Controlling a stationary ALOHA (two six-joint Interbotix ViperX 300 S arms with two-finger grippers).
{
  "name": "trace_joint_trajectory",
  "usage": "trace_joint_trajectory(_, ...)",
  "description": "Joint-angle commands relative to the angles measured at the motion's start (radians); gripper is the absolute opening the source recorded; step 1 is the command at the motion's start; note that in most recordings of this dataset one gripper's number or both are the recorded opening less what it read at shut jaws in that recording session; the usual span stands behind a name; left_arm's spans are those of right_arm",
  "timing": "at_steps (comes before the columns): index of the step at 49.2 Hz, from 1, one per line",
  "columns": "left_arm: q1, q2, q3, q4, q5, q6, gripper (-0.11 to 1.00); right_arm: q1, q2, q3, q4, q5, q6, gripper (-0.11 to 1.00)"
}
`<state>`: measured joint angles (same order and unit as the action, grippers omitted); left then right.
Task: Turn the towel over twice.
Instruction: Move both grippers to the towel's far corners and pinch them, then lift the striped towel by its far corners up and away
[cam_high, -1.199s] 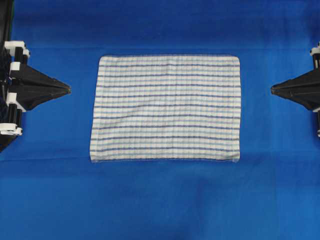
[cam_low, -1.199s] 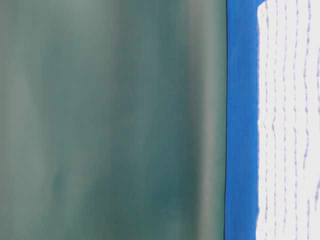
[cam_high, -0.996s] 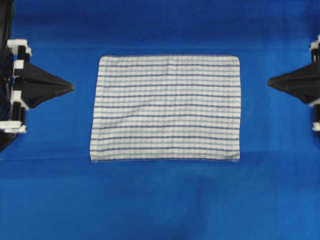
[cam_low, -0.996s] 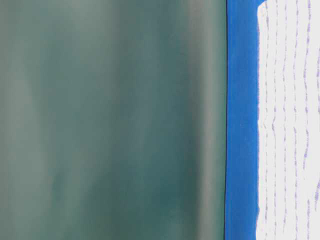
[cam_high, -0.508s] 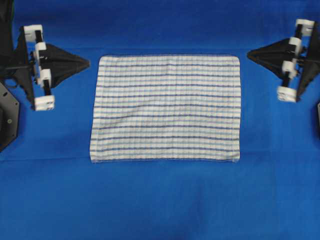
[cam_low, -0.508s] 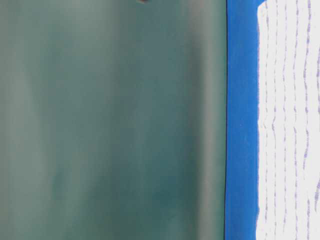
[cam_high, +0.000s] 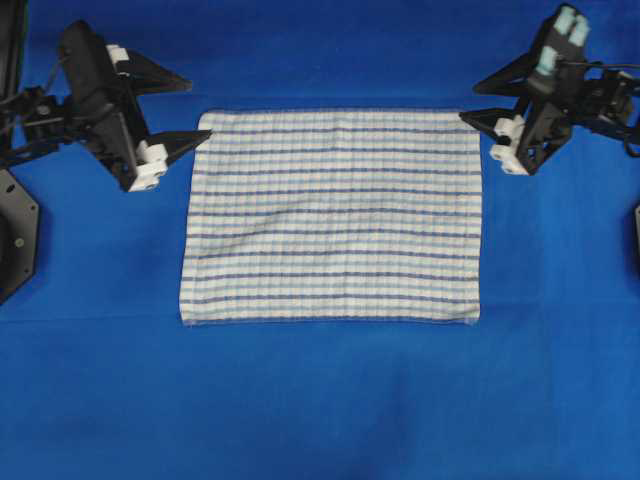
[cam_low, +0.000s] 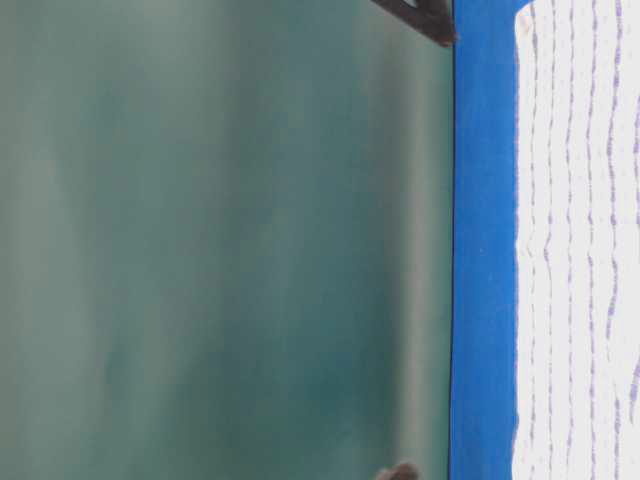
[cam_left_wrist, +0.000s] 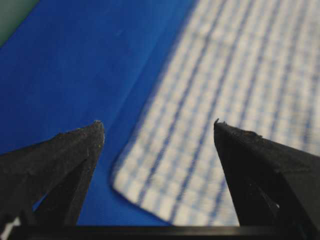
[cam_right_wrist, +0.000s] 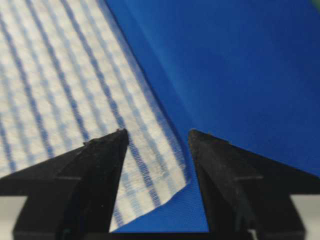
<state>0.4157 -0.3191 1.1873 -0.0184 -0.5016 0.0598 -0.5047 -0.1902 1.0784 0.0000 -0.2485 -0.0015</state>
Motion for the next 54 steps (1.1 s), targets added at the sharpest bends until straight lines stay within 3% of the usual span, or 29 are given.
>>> trace_joint_trajectory(1, 0.025, 0.067, -0.012, -0.002, -0.054, 0.002, 0.86, -0.017, 0.051, -0.029, -0.002, -0.031, -0.002, 0.58)
trace_joint_trajectory(11, 0.051, 0.233, -0.054, -0.002, -0.123, 0.003, 0.86, -0.058, 0.155, -0.038, -0.002, -0.069, -0.003, 0.58)
trace_joint_trajectory(25, 0.074, 0.385, -0.098, -0.003, -0.109, 0.000, 0.82, -0.080, 0.207, -0.041, -0.003, -0.078, -0.015, 0.57)
trace_joint_trajectory(30, 0.087, 0.388, -0.095, -0.008, -0.075, -0.002, 0.65, -0.080, 0.209, -0.038, -0.006, -0.074, -0.021, 0.49)
trace_joint_trajectory(38, 0.092, 0.390, -0.104, -0.008, -0.029, 0.003, 0.20, -0.081, 0.209, -0.035, -0.014, -0.055, -0.026, 0.09)
trace_joint_trajectory(41, 0.092, 0.391, -0.106, -0.008, -0.017, 0.003, 0.06, -0.080, 0.209, -0.037, -0.014, -0.051, -0.026, 0.04)
trace_joint_trajectory(54, 0.092, 0.382, -0.110, -0.008, -0.014, -0.003, 0.03, -0.080, 0.207, -0.044, -0.012, -0.052, -0.021, 0.04)
